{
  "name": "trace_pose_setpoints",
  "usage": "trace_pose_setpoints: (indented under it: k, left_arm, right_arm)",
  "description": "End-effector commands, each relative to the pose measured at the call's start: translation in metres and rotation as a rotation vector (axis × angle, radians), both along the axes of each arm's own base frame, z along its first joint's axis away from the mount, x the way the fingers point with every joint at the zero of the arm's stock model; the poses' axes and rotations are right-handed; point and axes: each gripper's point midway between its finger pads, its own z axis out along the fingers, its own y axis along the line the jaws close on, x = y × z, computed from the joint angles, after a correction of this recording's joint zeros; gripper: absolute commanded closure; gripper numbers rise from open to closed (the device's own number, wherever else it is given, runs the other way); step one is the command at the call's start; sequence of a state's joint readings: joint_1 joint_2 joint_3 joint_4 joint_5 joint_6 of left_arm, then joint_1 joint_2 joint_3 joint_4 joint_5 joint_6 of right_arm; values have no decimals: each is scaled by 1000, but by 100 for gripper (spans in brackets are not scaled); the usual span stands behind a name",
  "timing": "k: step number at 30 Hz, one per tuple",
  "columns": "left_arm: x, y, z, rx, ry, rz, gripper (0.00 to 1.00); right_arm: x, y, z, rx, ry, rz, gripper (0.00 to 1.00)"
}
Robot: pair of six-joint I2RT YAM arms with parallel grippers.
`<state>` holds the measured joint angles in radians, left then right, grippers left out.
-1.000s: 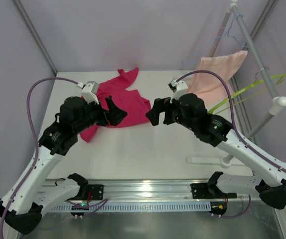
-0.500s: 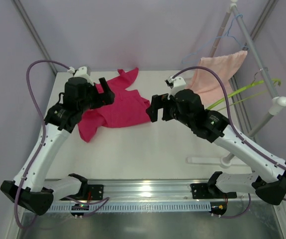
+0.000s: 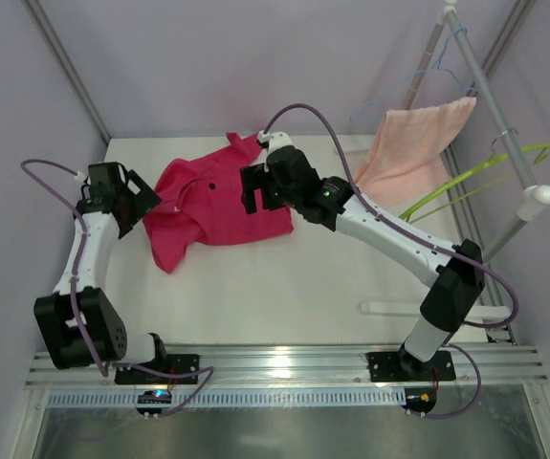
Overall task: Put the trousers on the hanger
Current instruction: Fold the trousers
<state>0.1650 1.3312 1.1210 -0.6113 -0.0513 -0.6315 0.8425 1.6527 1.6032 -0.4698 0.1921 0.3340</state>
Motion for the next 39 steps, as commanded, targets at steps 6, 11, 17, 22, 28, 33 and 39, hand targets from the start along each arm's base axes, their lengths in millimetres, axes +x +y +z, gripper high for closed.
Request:
trace_pose_setpoints:
  k: [6, 11, 17, 22, 28, 33, 39]
  left_arm:
    - [79, -24, -53, -179, 83, -210, 8]
    - [89, -78, -48, -413, -2, -346, 69]
    - [21, -191, 17, -394, -131, -638, 100]
    - [-30, -217, 11, -472, -154, -678, 100]
    - [-25, -189, 7, -330, -111, -597, 37]
    - [33, -131, 55, -264, -176, -438, 22]
    - [111, -83, 49, -114, -95, -353, 15]
  right_arm:
    - [-9, 18, -15, 9, 38, 72, 12]
    - [-16, 6, -27, -22, 45, 55, 12]
    - [-23, 1, -41, -31, 94, 37, 12]
    - [-25, 10, -46, 35, 130, 22, 13]
    - [-26, 27, -54, 92, 193, 22, 15]
    - [-29, 26, -64, 95, 220, -12, 14]
    - [-21, 31, -77, 92, 223, -33, 11]
